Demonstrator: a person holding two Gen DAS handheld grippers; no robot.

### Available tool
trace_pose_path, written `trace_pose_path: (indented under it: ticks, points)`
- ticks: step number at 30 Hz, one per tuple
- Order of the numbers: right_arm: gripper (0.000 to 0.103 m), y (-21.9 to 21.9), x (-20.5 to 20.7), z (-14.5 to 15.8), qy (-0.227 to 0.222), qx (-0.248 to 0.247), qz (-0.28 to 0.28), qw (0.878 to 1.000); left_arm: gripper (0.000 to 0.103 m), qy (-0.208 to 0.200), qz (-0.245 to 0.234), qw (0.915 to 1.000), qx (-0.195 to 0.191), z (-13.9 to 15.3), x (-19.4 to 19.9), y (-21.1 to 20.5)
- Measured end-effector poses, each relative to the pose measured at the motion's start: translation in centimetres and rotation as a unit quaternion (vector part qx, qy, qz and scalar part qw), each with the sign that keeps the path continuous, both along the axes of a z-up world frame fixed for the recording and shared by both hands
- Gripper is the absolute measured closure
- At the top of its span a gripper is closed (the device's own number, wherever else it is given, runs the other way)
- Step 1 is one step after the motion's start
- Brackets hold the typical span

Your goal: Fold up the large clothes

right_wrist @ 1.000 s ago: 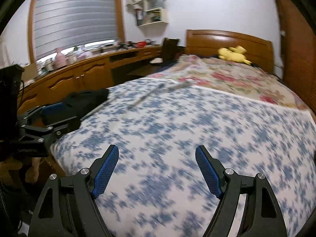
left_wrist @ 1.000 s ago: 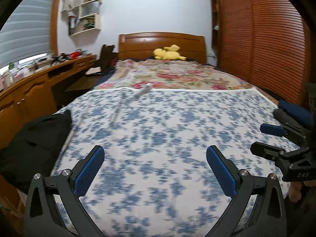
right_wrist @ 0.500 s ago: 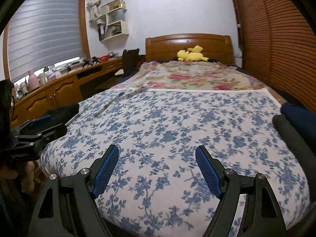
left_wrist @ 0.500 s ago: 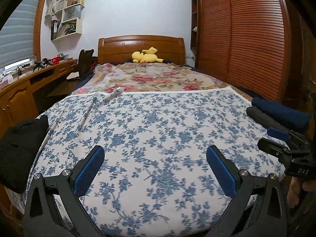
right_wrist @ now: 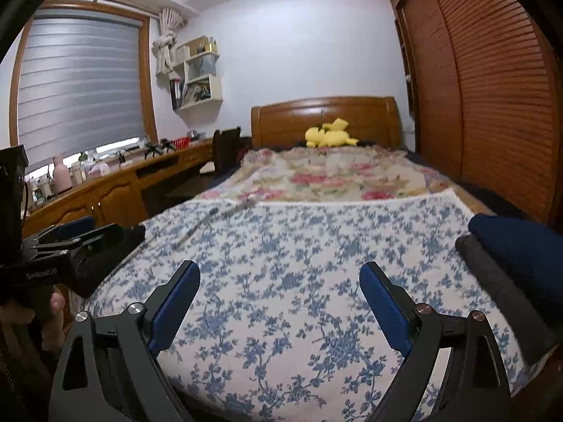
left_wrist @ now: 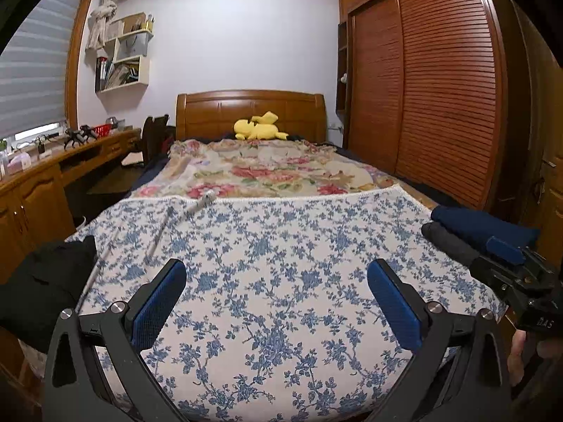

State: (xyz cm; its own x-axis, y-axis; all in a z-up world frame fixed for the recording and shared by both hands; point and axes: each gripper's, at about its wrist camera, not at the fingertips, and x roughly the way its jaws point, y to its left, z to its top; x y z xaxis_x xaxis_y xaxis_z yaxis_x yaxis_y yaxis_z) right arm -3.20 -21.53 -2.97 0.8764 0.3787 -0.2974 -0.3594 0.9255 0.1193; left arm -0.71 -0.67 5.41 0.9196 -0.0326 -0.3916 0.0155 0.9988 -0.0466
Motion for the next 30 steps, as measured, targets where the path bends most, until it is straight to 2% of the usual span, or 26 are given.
trace_pose_path:
  ticks: [10,17,30]
  points:
    - [0.010,-0.9,-2.8,1.6,-0.036,-0.001,-0.014,0.999,0.000,-0.028,0.007,0.9996,0.003,2.4,-2.9,0.5]
    - [0.010,-0.9,-1.5,0.4,-0.035,-0.002,-0.013,0.999,0.000,-0.029,0.011,0.9995,0.005,2.3,-3.2,1.0]
    - [0.010,-1.3,-0.8,0.4,-0.033,-0.006,-0.009,0.999,0.000,-0.027,0.011,0.9996,0.004,2.0,-3.4,1.1]
